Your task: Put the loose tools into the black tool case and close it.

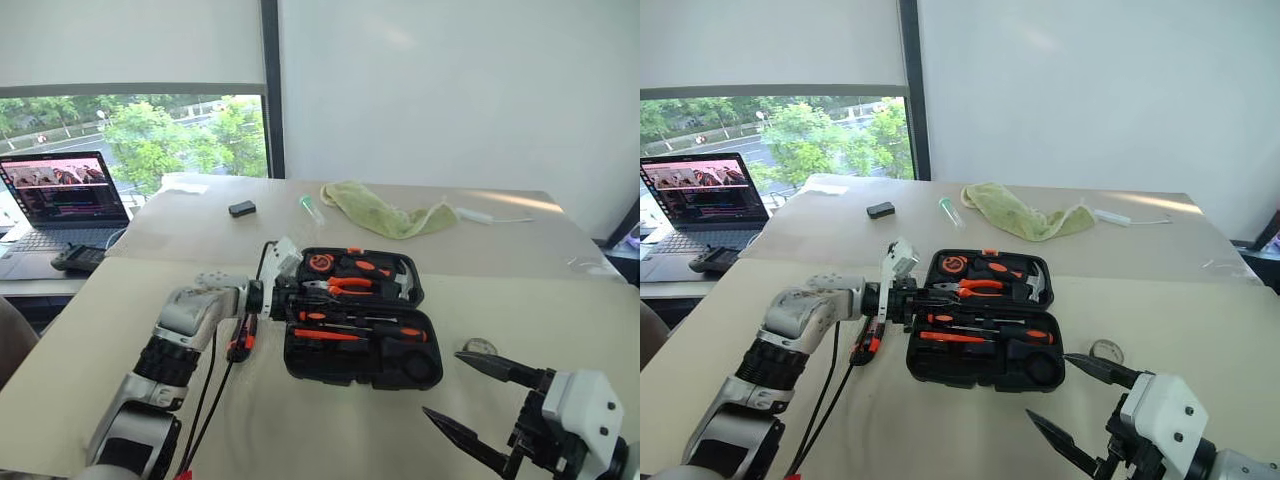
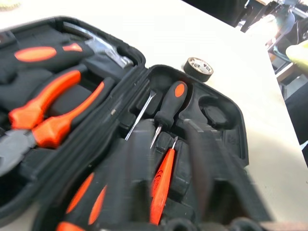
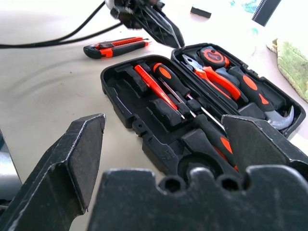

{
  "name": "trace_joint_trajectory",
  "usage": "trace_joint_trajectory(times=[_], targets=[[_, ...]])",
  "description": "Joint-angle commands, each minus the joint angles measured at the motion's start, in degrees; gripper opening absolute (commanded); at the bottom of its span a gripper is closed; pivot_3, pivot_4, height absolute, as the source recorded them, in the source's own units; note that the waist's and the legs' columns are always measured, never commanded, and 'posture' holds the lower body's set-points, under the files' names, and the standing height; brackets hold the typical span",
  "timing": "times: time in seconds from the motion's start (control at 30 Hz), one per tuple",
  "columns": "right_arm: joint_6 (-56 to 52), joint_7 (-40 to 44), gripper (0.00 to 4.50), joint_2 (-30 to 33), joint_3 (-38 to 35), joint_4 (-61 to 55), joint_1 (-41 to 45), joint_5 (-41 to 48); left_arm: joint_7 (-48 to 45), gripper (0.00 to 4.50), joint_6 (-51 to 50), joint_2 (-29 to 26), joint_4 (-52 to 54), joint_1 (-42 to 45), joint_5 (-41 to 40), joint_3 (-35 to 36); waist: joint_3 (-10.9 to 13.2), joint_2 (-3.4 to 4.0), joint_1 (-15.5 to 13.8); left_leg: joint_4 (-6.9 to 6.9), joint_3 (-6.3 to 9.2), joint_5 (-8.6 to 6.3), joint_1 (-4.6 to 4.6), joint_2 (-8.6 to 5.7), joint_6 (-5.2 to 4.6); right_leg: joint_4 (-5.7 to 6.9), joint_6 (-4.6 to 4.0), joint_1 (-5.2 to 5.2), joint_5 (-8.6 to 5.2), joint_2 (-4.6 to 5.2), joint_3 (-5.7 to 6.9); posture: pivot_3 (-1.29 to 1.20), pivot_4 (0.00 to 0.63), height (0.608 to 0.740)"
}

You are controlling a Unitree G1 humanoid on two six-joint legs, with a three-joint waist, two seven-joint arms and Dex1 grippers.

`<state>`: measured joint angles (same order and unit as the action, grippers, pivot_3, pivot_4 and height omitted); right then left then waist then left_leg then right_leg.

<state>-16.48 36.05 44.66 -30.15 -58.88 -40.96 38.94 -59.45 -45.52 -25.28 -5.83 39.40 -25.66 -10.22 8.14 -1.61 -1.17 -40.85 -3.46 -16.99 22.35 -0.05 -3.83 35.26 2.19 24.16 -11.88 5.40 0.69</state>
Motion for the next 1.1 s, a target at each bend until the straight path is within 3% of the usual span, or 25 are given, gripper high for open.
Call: trace_joint_trajectory(times=[0.03,0.4,0.67,0.8,0.93,1.1], targets=[[2.25,-0.52,4.50,0.11,-0.71,-1.12,-0.26,0.17,1.65,0.04,3.21,0.44,0.38,-2.49,2.39,-1.19,0.00,0.00,0.06,0.00,0.00,0.00,0.01,0.00,0.00,0.00,0.00,0.00,0.00,0.00,0.01,0.00,0.150,0.740],[3.85,-0.90,4.50,0.77,-1.30,-1.12,-2.52,0.83,0.48,0.04,11.46,1.33,-2.30,-8.49,8.59,-6.82,-0.15,0.22,-0.51,-0.01,0.00,-0.02,-0.06,-0.02,-0.02,-0.07,0.01,-0.10,0.02,0.12,0.00,0.00,0.150,0.740],[4.93,-0.94,4.50,1.48,-2.37,-1.12,-4.55,1.57,-0.35,0.04,10.19,0.83,-6.20,-9.64,11.14,-9.53,-0.64,0.59,-0.46,0.01,0.00,-0.04,-0.21,-0.01,-0.05,-0.09,-0.02,-0.24,-0.01,0.12,-0.01,0.00,0.150,0.740],[5.34,-1.08,4.50,1.86,-2.63,-1.12,-5.08,1.84,-1.01,0.04,8.49,2.08,-5.68,-9.53,7.69,-6.49,-0.82,0.80,-0.43,0.05,0.00,-0.08,-0.68,0.01,-0.12,-0.24,-0.33,-0.79,-0.26,0.12,0.03,0.00,0.150,0.740],[5.63,-1.03,4.50,2.04,-3.09,-1.12,-5.46,2.03,-2.49,0.04,-3.10,3.02,-0.58,-7.37,-4.82,3.14,-0.85,0.99,-0.16,0.12,0.00,-0.13,-0.90,0.04,-0.17,-0.20,-0.21,-0.94,-0.42,0.25,0.00,0.00,0.150,0.740],[5.22,-1.35,4.50,2.31,-2.80,-1.12,-4.74,2.12,4.13,0.04,-9.98,4.31,-5.68,-1.45,-8.79,11.14,-0.42,0.27,-0.12,0.06,0.05,-0.07,-0.37,0.09,-0.09,-0.11,0.08,-0.45,-0.11,0.06,0.06,0.00,0.150,0.740]])
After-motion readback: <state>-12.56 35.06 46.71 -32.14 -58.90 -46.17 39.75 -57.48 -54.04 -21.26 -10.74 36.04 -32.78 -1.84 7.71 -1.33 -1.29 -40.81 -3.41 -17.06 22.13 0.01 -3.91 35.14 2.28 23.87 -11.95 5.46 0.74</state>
